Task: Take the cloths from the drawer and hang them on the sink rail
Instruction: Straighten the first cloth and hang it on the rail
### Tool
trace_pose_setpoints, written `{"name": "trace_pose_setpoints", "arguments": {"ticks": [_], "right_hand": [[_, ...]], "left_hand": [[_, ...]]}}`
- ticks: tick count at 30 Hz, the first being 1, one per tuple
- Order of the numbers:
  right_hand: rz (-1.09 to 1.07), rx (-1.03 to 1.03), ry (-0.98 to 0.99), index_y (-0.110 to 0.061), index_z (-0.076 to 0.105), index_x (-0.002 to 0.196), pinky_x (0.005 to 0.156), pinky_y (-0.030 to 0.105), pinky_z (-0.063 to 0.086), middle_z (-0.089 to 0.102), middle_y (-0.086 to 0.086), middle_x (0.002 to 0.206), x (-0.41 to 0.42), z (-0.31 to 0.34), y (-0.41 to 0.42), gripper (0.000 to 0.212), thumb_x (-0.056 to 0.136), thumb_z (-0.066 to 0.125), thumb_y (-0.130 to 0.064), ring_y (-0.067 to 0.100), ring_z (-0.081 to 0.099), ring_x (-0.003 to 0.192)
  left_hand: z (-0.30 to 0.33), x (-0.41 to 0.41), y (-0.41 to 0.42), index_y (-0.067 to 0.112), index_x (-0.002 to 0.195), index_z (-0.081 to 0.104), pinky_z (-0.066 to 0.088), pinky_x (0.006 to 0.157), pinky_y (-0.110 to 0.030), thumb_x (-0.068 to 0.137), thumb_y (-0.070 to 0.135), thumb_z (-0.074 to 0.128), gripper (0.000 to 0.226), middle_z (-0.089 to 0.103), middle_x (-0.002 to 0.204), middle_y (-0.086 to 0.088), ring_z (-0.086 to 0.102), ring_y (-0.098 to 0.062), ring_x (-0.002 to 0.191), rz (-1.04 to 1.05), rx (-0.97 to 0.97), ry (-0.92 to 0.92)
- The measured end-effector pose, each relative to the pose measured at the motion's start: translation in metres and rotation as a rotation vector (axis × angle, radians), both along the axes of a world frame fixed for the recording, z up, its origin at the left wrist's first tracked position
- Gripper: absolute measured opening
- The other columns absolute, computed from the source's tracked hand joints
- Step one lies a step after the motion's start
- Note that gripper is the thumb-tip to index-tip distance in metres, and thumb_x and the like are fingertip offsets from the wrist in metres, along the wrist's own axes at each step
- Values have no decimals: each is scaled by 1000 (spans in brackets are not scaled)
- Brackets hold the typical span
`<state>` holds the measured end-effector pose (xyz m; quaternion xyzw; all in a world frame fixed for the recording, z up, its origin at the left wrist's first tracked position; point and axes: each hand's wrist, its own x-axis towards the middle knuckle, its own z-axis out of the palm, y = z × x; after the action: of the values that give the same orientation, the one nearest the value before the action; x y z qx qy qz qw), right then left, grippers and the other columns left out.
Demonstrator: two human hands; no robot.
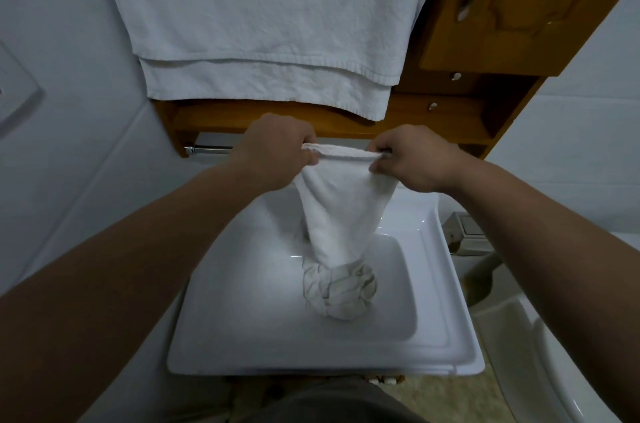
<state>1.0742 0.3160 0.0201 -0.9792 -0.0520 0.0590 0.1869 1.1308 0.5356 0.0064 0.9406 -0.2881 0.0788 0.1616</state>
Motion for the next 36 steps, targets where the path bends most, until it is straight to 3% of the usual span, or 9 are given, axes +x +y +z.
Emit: {"name": "trace_pose_setpoints", "arguments": {"ticks": [3, 7, 11, 16, 20, 23, 28, 33, 36], "right_hand": [[-65, -61, -155, -19, 71, 106, 73, 29, 43, 68, 0, 100, 1, 3, 4, 17, 96, 58, -22, 20, 60, 94], [-225, 137, -490, -23, 72, 104, 76, 25, 45, 68, -7, 97, -1, 18, 9, 16, 93, 60, -23, 10, 60, 90], [-60, -171, -4, -18, 70, 107, 65, 27, 39, 68, 4, 103, -6, 0, 1, 18, 92, 64, -26, 16, 55, 84], [-290, 0, -412, -18, 68, 108, 71, 31, 46, 66, -2, 95, -3, 9, 0, 16, 97, 57, -23, 18, 59, 86], [-167, 11, -133, -17, 70, 101, 70, 32, 47, 66, 0, 95, -3, 18, -6, 13, 94, 62, -22, 18, 60, 88], [-77, -138, 87, -14, 72, 104, 75, 36, 51, 68, 4, 100, -5, 17, -12, 17, 92, 64, -23, 20, 59, 89], [-218, -4, -548, -18, 69, 108, 72, 27, 39, 69, 0, 98, 5, 33, -1, 18, 95, 58, -26, 20, 61, 88], [62, -231, 101, -20, 69, 89, 61, 30, 43, 66, 2, 88, 3, 24, 4, 9, 91, 63, -26, 20, 58, 81], [-124, -85, -35, -20, 68, 94, 57, 26, 40, 63, 1, 92, 1, 18, -7, 9, 93, 61, -26, 13, 53, 77]], "left_hand": [[-2, 1, -6, 24, 108, 69, 34, 65, -27, 90, 40, 63, 25, 67, 94, 0, 51, -14, 80, 18, 39, 21], [-6, -10, -18, 20, 98, 72, 35, 61, -28, 95, 35, 55, 22, 70, 93, -3, 58, -20, 79, -38, 142, -78], [-1, -6, -16, 21, 99, 70, 37, 62, -29, 94, 32, 56, 19, 70, 90, -3, 59, -20, 78, -11, 95, -66], [3, -6, -20, 18, 95, 69, 32, 59, -29, 97, 37, 50, 26, 67, 84, -2, 58, -20, 75, -7, 18, -174], [-1, -9, -17, 22, 109, 71, 33, 59, -26, 95, 39, 55, 27, 69, 91, -1, 57, -17, 78, -44, 32, -5], [8, -15, -18, 20, 109, 69, 34, 63, -27, 96, 40, 53, 29, 68, 90, -1, 55, -17, 78, -150, 51, -57], [37, 13, -12, 16, 102, 65, 33, 66, -32, 98, 32, 49, 23, 67, 90, -8, 60, -31, 82, -5, 120, -351], [-9, -28, -29, 12, 85, 69, 36, 56, -29, 89, 21, 66, 10, 69, 79, -10, 65, -30, 71, -275, 156, -247], [-11, -18, -23, 16, 105, 68, 41, 69, -32, 96, 33, 55, 24, 68, 97, -7, 62, -26, 88, -98, 86, -74]]}}
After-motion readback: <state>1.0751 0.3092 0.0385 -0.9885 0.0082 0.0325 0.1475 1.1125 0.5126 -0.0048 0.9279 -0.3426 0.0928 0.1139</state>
